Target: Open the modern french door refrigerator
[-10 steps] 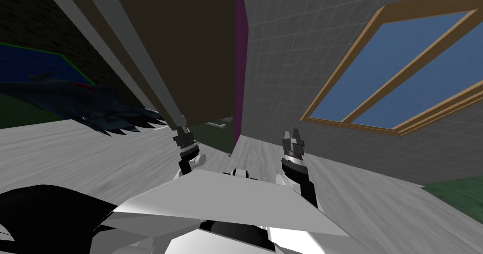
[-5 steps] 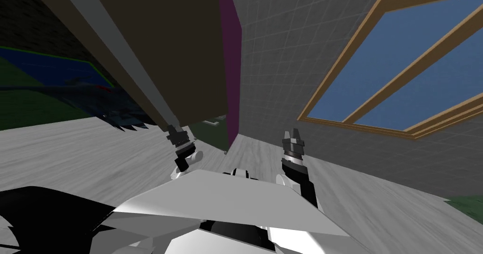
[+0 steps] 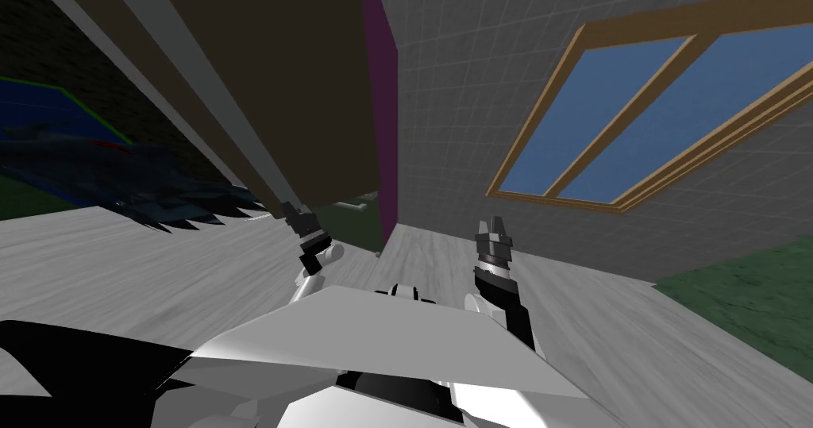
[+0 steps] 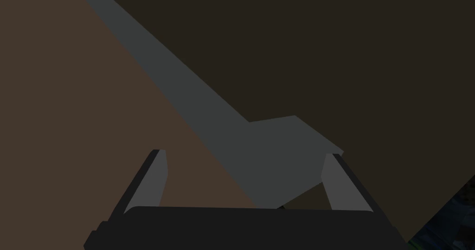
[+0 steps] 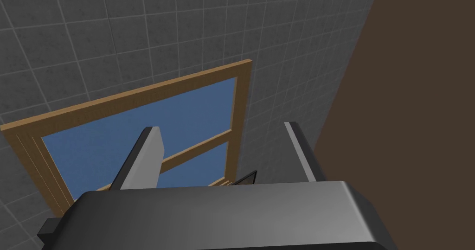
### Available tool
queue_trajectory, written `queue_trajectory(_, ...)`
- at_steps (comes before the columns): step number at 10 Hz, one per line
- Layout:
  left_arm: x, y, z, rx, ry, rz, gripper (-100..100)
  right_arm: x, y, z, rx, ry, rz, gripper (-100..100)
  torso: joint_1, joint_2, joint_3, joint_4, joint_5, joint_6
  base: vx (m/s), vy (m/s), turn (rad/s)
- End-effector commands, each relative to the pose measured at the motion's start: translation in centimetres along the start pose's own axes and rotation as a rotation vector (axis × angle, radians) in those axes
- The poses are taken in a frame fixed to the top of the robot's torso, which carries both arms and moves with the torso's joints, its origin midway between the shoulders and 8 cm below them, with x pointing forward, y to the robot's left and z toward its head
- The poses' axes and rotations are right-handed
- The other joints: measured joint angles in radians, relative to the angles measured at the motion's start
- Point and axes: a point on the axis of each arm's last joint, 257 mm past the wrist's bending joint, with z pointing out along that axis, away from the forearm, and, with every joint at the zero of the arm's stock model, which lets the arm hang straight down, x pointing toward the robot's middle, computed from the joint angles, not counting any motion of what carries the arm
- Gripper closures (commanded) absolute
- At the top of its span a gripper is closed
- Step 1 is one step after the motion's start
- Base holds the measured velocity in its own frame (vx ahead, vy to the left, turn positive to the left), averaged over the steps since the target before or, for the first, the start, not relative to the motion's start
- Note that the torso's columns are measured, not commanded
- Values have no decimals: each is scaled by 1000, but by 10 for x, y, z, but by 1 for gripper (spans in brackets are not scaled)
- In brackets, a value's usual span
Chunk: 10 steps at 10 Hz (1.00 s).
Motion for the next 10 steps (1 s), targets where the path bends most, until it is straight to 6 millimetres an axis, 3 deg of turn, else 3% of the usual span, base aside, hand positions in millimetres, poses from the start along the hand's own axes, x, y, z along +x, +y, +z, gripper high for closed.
queue_trajectory(1, 3, 4, 22, 14, -32, 28, -100, 0, 0, 0, 0, 0, 0, 0, -3, 1, 0, 1, -2, 1, -120, 13, -138)
queue_trajectory(3, 5, 9, 36, 11, -55, 48, -100, 0, 0, 0, 0, 0, 0, 0, -6, 3, 1, 2, -5, 3, -133, 6, -147)
queue_trajectory(4, 3, 17, 25, -12, -46, 47, -100, 0, 0, 0, 0, 0, 0, 0, -6, 3, 1, 3, -6, 2, -56, 11, -58)
queue_trajectory(5, 4, 21, 24, -24, -44, 50, 0, 0, 0, 0, 0, 0, 0, 0, -4, 1, 0, 2, -4, -1, -3, 2, -14)
queue_trajectory(10, 3, 30, 15, -57, -39, 54, 0, 0, 0, 0, 0, 0, 0, 0, 5, -4, -2, -3, 3, 2, 0, 0, 0)
